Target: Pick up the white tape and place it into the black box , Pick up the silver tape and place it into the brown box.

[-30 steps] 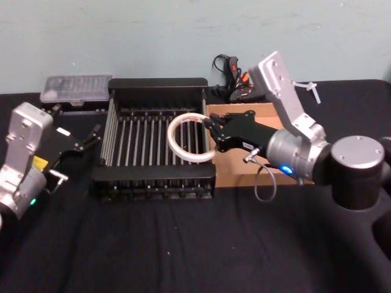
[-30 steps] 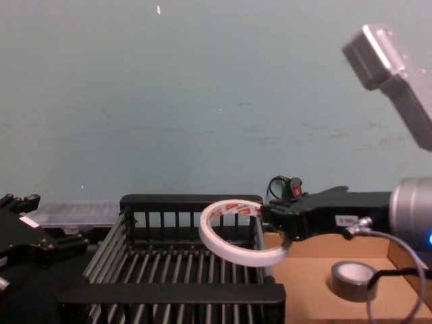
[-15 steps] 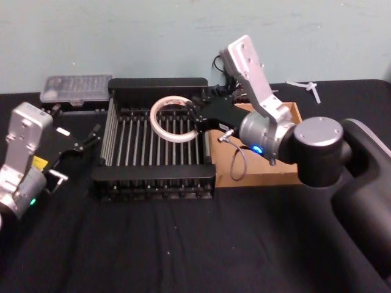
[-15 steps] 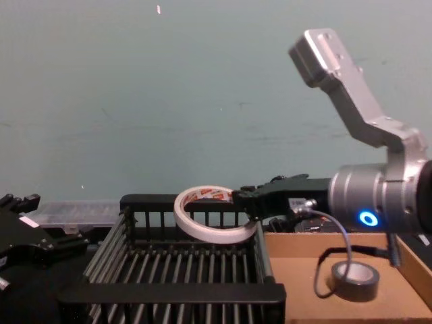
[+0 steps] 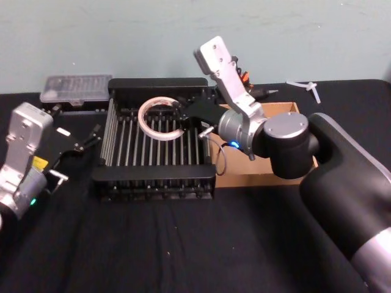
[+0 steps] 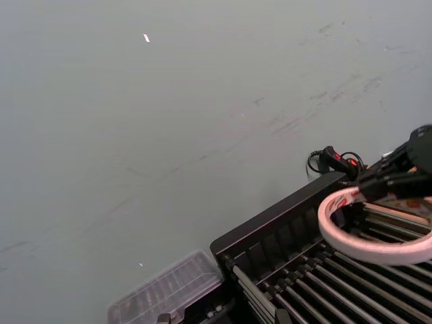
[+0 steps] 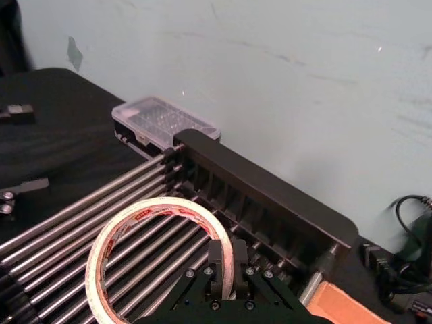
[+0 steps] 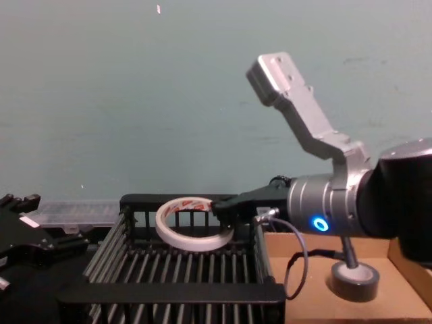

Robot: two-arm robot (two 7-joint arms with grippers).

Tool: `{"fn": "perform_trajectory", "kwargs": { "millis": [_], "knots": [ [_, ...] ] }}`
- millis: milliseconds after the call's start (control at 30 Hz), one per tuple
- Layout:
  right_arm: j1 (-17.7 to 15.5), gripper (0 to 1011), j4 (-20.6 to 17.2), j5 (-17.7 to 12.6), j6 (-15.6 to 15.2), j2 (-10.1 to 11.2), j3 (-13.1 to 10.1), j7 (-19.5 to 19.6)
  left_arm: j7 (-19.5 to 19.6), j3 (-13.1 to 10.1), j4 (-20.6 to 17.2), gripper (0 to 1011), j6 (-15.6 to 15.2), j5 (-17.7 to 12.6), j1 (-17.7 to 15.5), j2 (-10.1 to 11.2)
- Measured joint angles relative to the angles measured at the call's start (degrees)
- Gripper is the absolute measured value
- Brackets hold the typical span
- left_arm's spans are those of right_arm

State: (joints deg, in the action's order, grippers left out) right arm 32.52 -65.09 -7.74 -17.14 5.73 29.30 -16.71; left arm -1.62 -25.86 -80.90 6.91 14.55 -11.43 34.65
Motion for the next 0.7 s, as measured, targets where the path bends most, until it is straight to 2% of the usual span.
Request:
{"fn": "perform_trajectory", "kwargs": {
  "millis": [200, 700],
  "knots": [
    [0.7, 99, 3.1, 1.0, 0.1, -1.2, -0.1, 0.0, 0.0, 0.0, 0.0, 1001, 0.0, 0.0, 0.0, 0.0],
    [0.7, 99, 3.5, 1.6, -0.1, -1.4, -0.3, -0.1, 0.0, 0.0, 0.0, 1001, 0.0, 0.0, 0.0, 0.0]
  ]
}}
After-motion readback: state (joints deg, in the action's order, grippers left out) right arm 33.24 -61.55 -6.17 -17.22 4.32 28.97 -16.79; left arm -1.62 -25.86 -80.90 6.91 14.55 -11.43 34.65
